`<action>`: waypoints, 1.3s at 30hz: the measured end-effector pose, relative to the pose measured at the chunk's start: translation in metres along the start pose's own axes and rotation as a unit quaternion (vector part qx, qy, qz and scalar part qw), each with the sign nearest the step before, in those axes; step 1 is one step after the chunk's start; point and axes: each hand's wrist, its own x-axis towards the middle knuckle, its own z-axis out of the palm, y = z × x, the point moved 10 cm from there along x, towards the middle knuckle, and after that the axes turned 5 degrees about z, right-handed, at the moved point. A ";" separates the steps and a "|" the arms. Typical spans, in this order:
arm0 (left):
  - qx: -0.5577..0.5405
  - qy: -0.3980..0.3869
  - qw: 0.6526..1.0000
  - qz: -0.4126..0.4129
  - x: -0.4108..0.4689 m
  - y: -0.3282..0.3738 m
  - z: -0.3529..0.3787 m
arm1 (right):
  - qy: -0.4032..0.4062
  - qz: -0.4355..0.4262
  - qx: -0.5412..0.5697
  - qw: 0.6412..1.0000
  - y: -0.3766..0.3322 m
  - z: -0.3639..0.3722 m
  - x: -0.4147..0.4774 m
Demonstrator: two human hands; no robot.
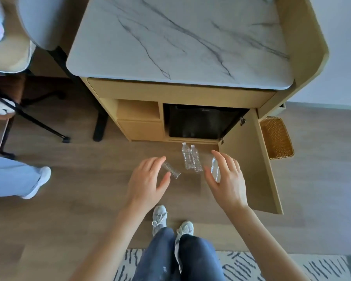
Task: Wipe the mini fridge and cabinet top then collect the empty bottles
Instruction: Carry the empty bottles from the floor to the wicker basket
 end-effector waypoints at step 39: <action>-0.109 -0.054 0.941 -0.314 0.011 -0.456 0.674 | -0.086 0.018 -0.036 0.995 0.428 0.708 0.080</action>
